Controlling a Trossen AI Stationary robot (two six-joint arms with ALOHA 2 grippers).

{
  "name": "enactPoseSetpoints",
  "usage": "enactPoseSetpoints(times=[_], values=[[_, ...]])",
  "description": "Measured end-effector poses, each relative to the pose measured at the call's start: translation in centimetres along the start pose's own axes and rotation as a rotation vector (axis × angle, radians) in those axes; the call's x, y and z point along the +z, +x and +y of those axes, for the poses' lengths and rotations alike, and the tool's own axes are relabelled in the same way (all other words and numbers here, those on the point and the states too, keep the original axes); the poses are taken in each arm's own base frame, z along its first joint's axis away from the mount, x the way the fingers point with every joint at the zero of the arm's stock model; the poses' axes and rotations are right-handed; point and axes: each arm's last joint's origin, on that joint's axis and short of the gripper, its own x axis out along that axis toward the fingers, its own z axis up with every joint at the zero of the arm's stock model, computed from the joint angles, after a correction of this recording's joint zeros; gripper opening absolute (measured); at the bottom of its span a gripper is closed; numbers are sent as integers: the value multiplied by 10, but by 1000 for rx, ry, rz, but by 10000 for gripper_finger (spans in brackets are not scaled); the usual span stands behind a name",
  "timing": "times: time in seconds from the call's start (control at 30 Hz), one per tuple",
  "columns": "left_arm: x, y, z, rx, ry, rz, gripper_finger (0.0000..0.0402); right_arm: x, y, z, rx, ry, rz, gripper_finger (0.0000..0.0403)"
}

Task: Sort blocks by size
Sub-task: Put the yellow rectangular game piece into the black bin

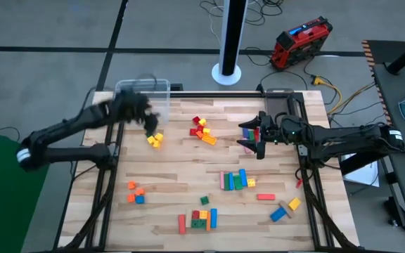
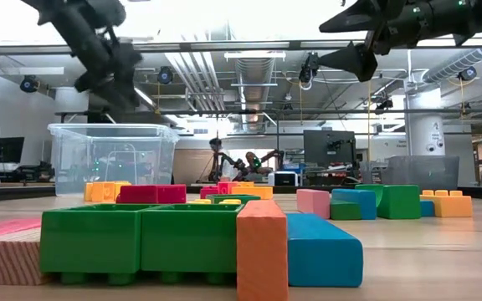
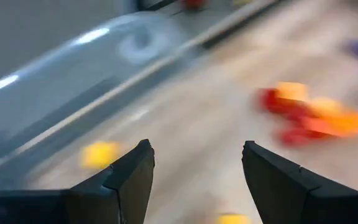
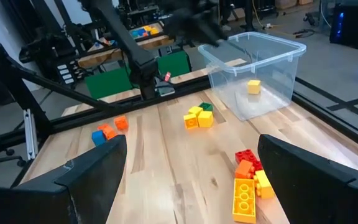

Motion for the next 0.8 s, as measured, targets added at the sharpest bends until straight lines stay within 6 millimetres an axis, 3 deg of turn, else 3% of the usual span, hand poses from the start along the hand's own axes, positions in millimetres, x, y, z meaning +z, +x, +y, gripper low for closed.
enactPoseSetpoints(times=[0.1, 0.2, 0.33, 0.53, 0.8], values=[[-22, -10, -37, -191, 132, -105, 219, 0, 0, 0, 0, 0, 1, 354], [-45, -20, -61, -252, 216, -214, 219, 0, 0, 0, 0, 0, 0, 354], [-63, -33, -73, -272, 266, -300, 219, 0, 0, 0, 0, 1, -1, 354], [-72, -48, -90, -437, 204, -321, 219, 2, 0, 1, 5, 72, -18, 354], [-89, -38, -104, -415, 212, -329, 219, 0, 2, 0, -1, 116, -5, 354]])
